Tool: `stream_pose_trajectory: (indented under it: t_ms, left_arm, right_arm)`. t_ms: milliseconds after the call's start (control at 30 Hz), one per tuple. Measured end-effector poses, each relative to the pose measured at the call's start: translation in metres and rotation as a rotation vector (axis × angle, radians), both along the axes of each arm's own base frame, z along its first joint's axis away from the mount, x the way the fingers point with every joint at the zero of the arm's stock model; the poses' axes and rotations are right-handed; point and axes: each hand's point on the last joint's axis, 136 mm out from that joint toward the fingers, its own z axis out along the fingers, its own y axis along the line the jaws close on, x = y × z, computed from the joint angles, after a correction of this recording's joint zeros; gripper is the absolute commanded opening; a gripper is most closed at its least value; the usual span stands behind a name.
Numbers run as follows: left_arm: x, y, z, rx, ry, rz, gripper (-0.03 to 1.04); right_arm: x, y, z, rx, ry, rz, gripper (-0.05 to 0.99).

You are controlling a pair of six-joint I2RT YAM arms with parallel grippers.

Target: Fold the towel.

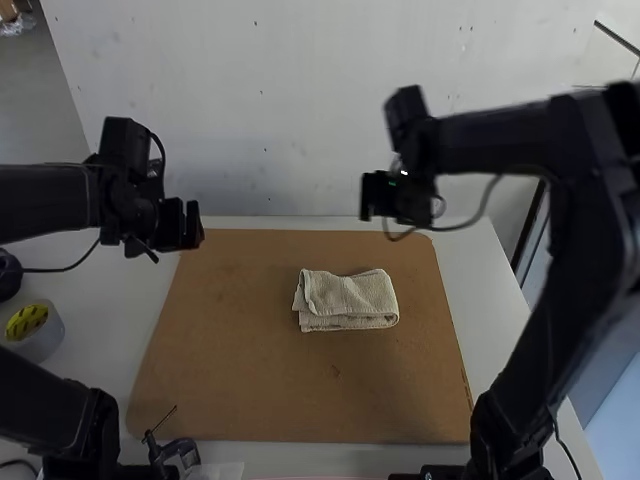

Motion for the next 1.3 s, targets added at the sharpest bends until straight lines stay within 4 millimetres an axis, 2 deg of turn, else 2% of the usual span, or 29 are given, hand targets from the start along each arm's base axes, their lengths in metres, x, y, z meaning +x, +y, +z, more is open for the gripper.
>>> stream_pose_trajectory:
  t_ms: [67, 100, 167, 267, 500, 700, 800, 900, 1033, 1200, 1300]
  left_arm:
    - [-0.001, 0.001, 0.006, 0.000, -0.022, 0.000, 0.99]
    - [-0.002, 0.001, 0.006, 0.000, -0.028, 0.000, 0.99]
    - [-0.005, 0.001, 0.004, 0.001, -0.024, 0.000, 0.99]
    - [-0.011, 0.001, 0.002, 0.000, -0.039, 0.000, 0.98]
    - [-0.016, 0.004, 0.033, -0.006, -0.156, 0.008, 0.99]
    - [-0.033, 0.002, 0.049, -0.020, -0.257, -0.004, 0.99]
    - [-0.042, -0.001, 0.067, -0.037, -0.353, -0.016, 0.98]
    - [-0.052, -0.004, 0.077, -0.054, -0.429, -0.029, 0.98]
    - [-0.061, -0.007, 0.090, -0.074, -0.500, -0.042, 0.99]
    - [-0.068, -0.009, 0.086, -0.091, -0.521, -0.050, 0.98]
    - [-0.072, -0.007, 0.085, -0.092, -0.538, -0.043, 0.98]
  right_arm:
    - [-0.005, -0.038, 0.008, -0.004, -0.042, -0.063, 0.97]
    - [-0.008, -0.049, 0.011, -0.008, -0.055, -0.082, 0.97]
    - [-0.012, -0.062, 0.018, -0.001, -0.100, -0.099, 0.97]
    - [-0.028, -0.074, 0.023, 0.010, -0.157, -0.110, 0.97]
    - [-0.060, -0.089, 0.056, 0.047, -0.360, -0.131, 0.97]
    - [-0.096, -0.111, 0.073, 0.065, -0.539, -0.188, 0.97]
    - [-0.112, -0.109, 0.076, 0.093, -0.650, -0.174, 0.97]
    - [-0.126, -0.108, 0.088, 0.115, -0.761, -0.158, 0.97]
    - [-0.130, -0.106, 0.096, 0.125, -0.814, -0.147, 0.97]
    - [-0.131, -0.108, 0.087, 0.116, -0.777, -0.155, 0.97]
    - [-0.131, -0.111, 0.089, 0.109, -0.787, -0.170, 0.97]
